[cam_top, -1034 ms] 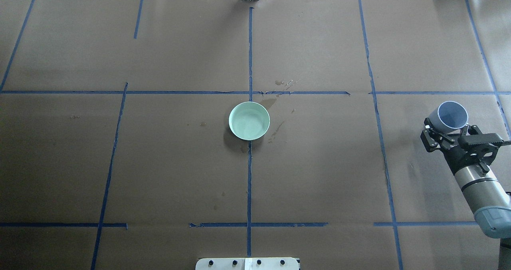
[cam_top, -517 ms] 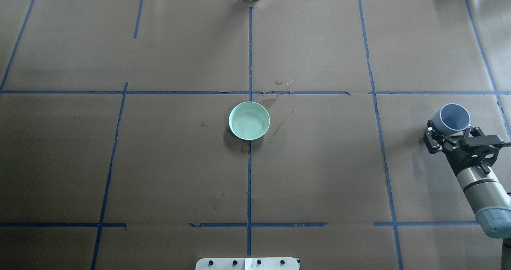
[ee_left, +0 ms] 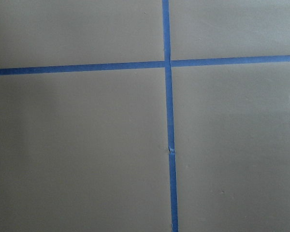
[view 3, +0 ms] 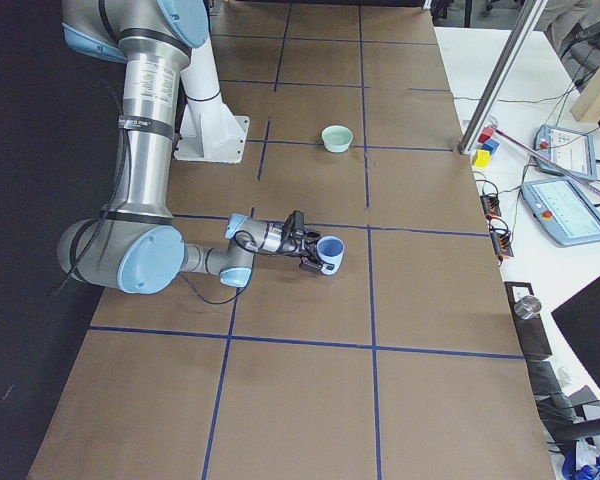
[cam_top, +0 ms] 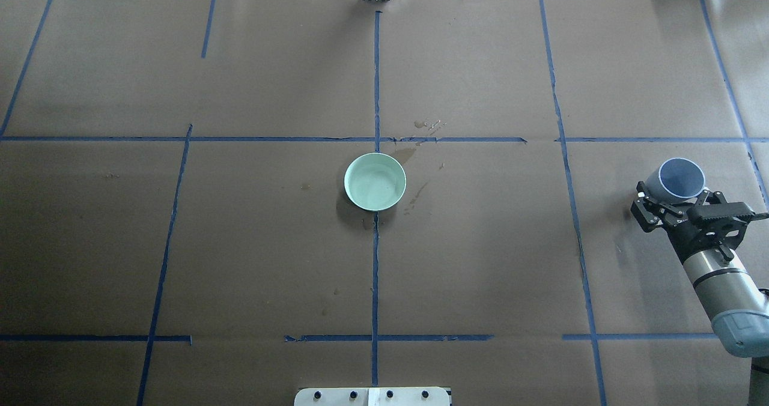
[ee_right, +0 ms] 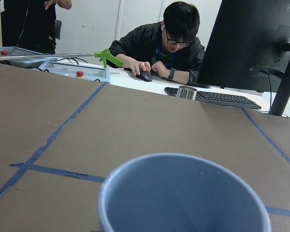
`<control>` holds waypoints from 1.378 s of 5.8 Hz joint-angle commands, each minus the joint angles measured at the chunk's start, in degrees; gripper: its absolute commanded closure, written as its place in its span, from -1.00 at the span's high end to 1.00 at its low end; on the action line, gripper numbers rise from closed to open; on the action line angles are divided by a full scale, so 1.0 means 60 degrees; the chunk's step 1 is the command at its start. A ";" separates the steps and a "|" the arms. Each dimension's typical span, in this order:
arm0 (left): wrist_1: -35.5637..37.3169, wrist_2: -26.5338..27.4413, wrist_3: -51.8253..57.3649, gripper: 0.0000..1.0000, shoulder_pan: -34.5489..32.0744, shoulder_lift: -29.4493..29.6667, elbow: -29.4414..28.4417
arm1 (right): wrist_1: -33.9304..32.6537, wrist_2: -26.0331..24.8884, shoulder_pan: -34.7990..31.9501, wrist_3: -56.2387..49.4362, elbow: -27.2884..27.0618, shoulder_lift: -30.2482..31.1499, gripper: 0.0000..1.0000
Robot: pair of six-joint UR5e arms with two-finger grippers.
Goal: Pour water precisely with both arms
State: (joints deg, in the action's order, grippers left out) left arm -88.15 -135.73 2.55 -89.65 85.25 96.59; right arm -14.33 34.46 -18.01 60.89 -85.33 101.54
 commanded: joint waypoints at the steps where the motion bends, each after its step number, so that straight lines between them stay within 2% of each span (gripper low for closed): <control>1: 0.0000 -0.0011 0.0000 1.00 0.0000 0.0000 0.0000 | 0.0000 -0.0001 -0.0147 -0.0011 -0.0206 -0.0004 0.99; 6: 0.0000 -0.0025 -0.0015 1.00 0.0000 0.0015 0.0000 | 0.0000 0.0116 -0.0749 -0.0582 -0.1055 0.0331 1.00; 8: 0.0000 -0.0025 -0.0015 1.00 0.0000 0.0015 0.0015 | -0.0029 0.1049 -0.1288 -0.1093 -0.1597 0.0420 1.00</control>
State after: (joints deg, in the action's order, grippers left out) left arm -88.15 -135.88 2.46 -89.65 85.34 96.66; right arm -14.42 38.06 -24.07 55.87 -93.50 103.88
